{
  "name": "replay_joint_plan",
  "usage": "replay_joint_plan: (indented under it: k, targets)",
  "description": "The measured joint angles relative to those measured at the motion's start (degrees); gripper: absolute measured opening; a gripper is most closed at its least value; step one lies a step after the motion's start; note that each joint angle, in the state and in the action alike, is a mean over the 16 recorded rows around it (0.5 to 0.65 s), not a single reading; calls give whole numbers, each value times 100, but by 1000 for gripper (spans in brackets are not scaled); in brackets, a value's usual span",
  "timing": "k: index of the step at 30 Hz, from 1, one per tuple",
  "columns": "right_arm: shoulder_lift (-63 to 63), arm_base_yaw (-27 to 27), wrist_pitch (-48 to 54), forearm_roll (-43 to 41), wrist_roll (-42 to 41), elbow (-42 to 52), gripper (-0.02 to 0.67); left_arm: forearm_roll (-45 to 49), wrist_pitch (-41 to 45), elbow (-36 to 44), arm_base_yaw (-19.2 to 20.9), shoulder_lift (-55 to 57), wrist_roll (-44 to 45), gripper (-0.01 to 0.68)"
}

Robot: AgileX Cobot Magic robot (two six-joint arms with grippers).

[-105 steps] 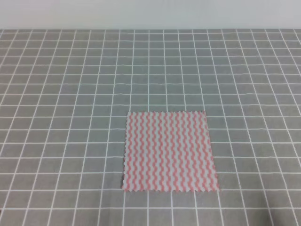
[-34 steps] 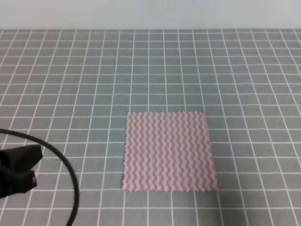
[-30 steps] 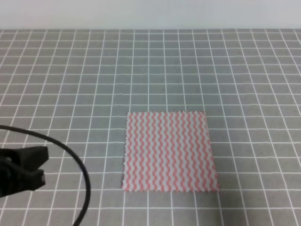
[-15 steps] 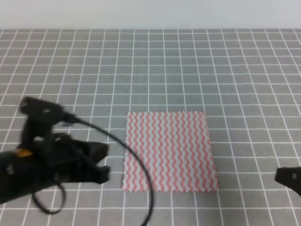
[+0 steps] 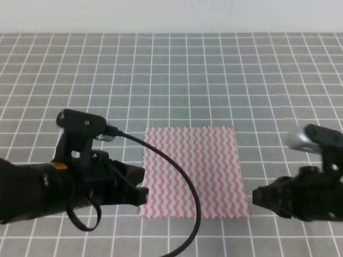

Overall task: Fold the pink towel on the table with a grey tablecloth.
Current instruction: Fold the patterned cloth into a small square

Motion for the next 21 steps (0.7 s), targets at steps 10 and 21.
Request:
replay_joint_plan:
  k: [10, 21]
  targets:
    - [1344, 153, -79, -334, 140, -545, 101, -16, 97, 1, 0, 8, 54, -3]
    - [2111, 151, -283, -251, 450, -702, 292, -8, 84, 2, 0, 3, 118, -4]
